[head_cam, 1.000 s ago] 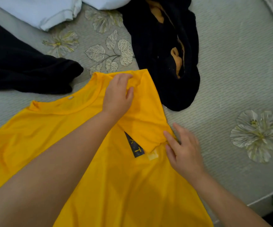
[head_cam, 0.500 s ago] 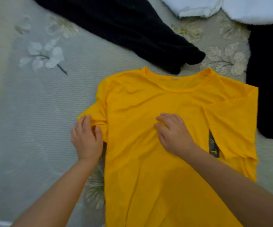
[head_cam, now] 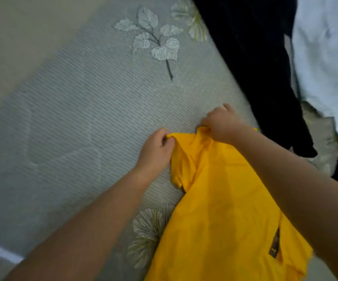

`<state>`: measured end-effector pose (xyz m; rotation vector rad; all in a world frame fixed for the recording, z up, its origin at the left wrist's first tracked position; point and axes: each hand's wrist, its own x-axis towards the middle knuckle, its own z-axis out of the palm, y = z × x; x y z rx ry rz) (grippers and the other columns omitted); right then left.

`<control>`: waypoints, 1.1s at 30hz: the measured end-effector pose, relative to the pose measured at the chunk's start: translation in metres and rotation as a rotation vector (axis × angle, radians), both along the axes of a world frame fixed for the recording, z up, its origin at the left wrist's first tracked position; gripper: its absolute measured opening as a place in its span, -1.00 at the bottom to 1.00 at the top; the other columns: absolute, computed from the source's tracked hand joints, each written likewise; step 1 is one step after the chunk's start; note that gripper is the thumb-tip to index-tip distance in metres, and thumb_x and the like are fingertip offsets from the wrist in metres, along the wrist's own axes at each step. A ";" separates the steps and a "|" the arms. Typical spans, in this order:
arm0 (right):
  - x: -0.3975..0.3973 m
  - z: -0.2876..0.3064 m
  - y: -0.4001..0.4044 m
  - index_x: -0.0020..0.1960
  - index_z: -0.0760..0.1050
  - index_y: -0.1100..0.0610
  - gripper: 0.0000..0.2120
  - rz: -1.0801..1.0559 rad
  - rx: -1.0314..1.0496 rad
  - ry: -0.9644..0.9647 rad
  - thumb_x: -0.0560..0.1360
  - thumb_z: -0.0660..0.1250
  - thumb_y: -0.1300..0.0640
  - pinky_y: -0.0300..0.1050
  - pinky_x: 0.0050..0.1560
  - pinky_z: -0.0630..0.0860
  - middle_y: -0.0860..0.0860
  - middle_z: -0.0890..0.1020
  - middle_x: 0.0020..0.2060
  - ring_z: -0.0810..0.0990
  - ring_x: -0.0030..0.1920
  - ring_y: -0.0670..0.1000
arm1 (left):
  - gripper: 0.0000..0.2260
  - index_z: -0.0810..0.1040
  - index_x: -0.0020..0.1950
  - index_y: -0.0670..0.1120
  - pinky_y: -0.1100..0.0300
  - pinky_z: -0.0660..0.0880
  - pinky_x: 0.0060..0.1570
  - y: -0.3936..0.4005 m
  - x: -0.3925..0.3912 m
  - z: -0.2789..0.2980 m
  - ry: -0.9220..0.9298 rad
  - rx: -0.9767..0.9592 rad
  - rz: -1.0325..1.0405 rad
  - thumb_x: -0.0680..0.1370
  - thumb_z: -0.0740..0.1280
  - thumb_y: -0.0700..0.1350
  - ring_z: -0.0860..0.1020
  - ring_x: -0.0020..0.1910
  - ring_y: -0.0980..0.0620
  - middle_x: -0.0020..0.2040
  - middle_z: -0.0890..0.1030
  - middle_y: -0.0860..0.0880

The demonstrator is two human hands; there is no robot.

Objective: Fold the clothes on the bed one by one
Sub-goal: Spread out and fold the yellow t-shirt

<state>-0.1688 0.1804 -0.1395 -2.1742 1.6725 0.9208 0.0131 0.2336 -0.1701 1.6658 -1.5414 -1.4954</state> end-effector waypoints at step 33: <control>0.045 0.025 -0.034 -0.30 0.39 -0.02 -0.75 -0.579 0.164 -0.622 0.46 0.33 0.26 -0.16 -0.06 0.36 0.00 0.49 -0.25 0.45 -0.12 0.00 | -0.46 0.29 0.33 -0.13 0.13 0.45 0.11 0.048 0.004 0.005 0.018 0.322 0.213 0.43 0.42 -0.06 0.50 0.13 -0.06 0.18 0.50 -0.08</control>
